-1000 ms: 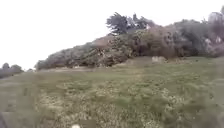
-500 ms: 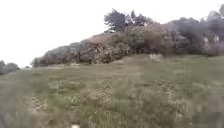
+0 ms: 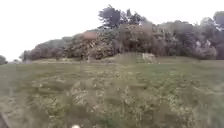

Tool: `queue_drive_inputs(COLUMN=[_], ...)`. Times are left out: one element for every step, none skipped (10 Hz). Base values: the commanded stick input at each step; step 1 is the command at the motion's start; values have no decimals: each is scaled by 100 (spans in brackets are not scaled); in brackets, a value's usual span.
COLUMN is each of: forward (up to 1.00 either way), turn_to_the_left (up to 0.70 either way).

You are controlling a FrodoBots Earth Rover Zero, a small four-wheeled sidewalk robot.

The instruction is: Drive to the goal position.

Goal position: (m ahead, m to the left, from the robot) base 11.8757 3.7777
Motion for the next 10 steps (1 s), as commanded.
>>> queue_drive_inputs(forward=[70,70,70,70,70,70,70,70,70,70], turn_to_the_left=[-14,-9,-1,0,0,0,0,1,3,2])
